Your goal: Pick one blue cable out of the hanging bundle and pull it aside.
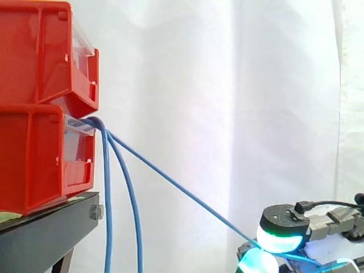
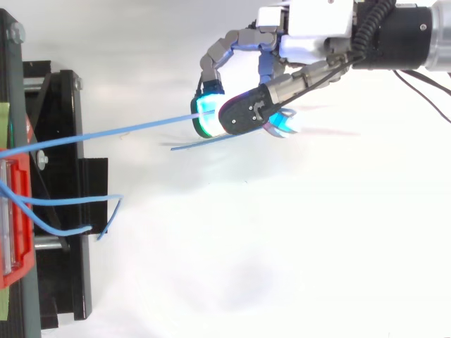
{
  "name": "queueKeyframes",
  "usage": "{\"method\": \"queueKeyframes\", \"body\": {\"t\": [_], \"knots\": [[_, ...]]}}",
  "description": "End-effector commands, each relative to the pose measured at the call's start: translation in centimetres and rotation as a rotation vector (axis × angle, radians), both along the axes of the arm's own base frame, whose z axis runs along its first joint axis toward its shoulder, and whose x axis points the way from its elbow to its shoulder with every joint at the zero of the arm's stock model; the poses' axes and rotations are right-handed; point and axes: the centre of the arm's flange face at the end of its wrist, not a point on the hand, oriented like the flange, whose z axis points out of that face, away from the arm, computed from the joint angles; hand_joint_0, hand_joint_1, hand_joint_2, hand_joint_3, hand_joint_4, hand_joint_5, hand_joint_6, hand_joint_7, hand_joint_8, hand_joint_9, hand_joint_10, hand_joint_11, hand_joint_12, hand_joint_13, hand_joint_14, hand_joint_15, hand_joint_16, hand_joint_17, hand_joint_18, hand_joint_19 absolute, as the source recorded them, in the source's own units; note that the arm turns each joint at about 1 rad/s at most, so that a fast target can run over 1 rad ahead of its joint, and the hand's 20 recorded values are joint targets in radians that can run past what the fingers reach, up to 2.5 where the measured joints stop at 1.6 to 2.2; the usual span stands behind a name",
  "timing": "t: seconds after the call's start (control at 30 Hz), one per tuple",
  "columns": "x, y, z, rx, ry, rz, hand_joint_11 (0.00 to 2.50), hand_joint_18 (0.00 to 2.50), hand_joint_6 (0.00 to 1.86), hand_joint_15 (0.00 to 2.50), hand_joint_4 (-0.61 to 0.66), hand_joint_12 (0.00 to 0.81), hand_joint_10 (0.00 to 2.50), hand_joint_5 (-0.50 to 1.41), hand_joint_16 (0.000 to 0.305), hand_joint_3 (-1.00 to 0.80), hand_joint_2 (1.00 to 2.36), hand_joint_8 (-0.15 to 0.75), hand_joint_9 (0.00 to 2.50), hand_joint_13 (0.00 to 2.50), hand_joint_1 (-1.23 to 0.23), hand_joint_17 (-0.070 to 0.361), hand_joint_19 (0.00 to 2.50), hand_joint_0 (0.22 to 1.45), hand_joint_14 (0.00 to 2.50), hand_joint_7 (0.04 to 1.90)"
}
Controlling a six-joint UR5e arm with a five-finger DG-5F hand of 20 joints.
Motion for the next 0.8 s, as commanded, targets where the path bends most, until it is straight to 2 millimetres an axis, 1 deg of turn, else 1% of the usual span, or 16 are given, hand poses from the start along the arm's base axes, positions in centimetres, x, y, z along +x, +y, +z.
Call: {"method": "queueKeyframes", "body": {"t": [0.0, 0.1, 0.2, 0.3, 0.43, 0.77], "knots": [[0.0, 0.1, -0.1, -0.001, -0.008, 0.010, 1.09, 1.14, 0.87, 1.11, -0.18, 0.393, 0.02, 0.00, 0.056, -0.05, 1.37, 0.282, 1.67, 1.38, -0.77, 0.125, 0.58, 0.52, 0.02, 1.11], [0.0, 0.3, -0.5, -0.003, -0.024, 0.014, 1.08, 1.14, 0.87, 1.12, -0.18, 0.397, 0.02, 0.00, 0.055, -0.06, 1.38, 0.274, 1.68, 1.38, -0.77, 0.125, 0.58, 0.52, 0.02, 1.11], [-0.2, 0.4, -1.4, -0.002, -0.063, 0.014, 1.08, 1.14, 0.87, 1.11, -0.18, 0.398, 0.02, 0.00, 0.056, -0.06, 1.39, 0.278, 1.68, 1.38, -0.77, 0.125, 0.59, 0.52, 0.02, 1.11], [-0.4, 0.3, -2.6, -0.012, -0.164, 0.001, 1.09, 1.14, 0.87, 1.11, -0.18, 0.397, 0.03, 0.00, 0.056, -0.06, 1.39, 0.285, 1.68, 1.38, -0.77, 0.126, 0.59, 0.52, 0.02, 1.12], [-0.3, 0.2, -2.8, -0.021, -0.211, -0.020, 1.07, 1.15, 0.87, 1.10, -0.18, 0.397, 0.02, 0.00, 0.056, -0.06, 1.40, 0.279, 1.68, 1.38, -0.77, 0.125, 0.59, 0.52, 0.02, 1.12], [-0.4, 0.2, -2.9, -0.059, -0.193, -0.025, 1.09, 1.15, 0.87, 1.11, -0.18, 0.396, 0.02, 0.00, 0.056, -0.06, 1.40, 0.271, 1.68, 1.38, -0.77, 0.126, 0.59, 0.52, 0.02, 1.12]]}}
